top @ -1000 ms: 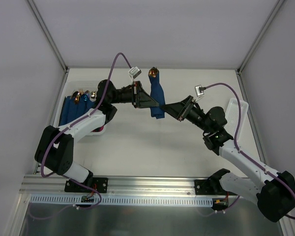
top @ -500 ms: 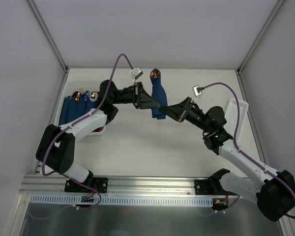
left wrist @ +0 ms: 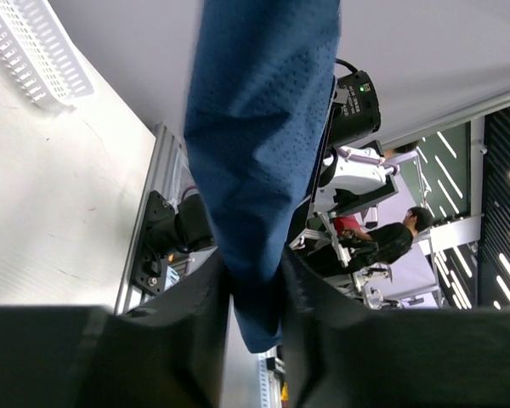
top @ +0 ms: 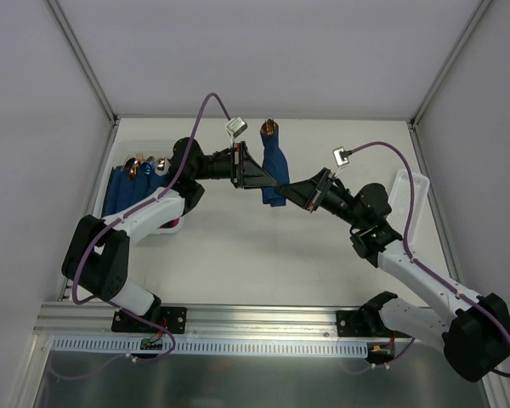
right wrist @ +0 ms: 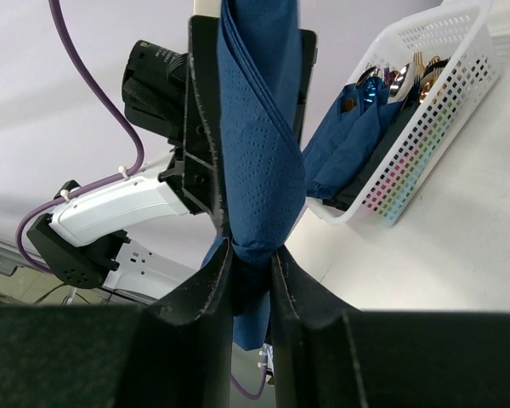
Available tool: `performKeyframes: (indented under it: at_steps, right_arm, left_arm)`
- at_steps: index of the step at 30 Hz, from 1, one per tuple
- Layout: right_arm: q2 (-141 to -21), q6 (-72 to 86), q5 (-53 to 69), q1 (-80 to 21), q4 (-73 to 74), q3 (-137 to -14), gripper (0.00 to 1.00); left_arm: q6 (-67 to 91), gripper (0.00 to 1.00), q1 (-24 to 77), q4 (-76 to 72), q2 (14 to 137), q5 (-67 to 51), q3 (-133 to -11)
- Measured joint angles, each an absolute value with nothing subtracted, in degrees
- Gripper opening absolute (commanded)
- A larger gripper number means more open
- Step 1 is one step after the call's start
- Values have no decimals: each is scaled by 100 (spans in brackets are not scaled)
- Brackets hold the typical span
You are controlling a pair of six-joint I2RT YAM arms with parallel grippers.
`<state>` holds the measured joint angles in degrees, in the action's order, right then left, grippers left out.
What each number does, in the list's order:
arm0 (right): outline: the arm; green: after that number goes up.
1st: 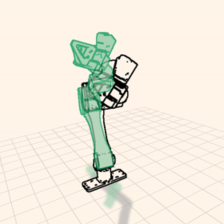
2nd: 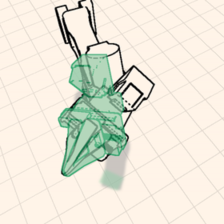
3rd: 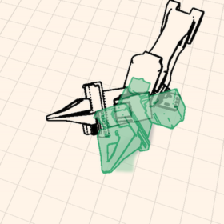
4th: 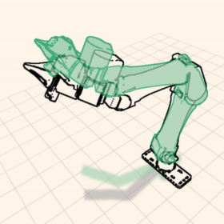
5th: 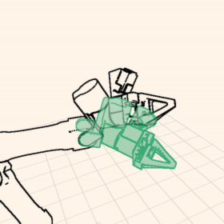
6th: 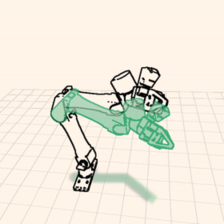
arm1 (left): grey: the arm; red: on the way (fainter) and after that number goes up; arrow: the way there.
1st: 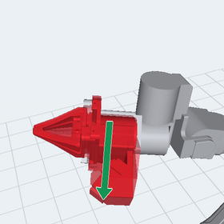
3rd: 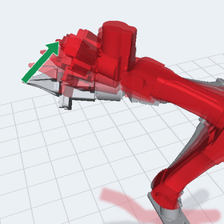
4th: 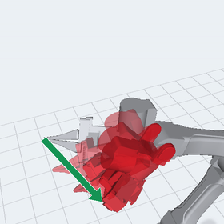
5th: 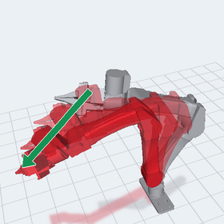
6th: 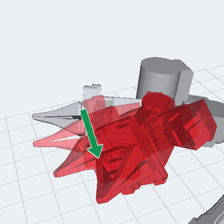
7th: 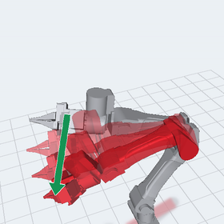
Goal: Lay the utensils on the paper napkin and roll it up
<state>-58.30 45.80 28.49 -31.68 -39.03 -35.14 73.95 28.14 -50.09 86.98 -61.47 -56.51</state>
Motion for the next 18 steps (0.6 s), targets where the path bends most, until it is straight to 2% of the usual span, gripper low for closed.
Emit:
performKeyframes:
  at_steps: [3,6,18]
  right_arm:
    - [-5826,4560,2880,-3166,-3905,-3514,0]
    - [-5824,4554,2943,-3166,-3905,-3514,0]
    - [-5697,4560,3089,-3168,-3935,-3500,0]
  left_arm:
    - [7262,44,2832,-4901,8687,-6147,-5675]
    - [7183,47,2853,-4797,8654,-6145,-5686]
    - [6851,51,2770,-4460,8584,-6099,-5894]
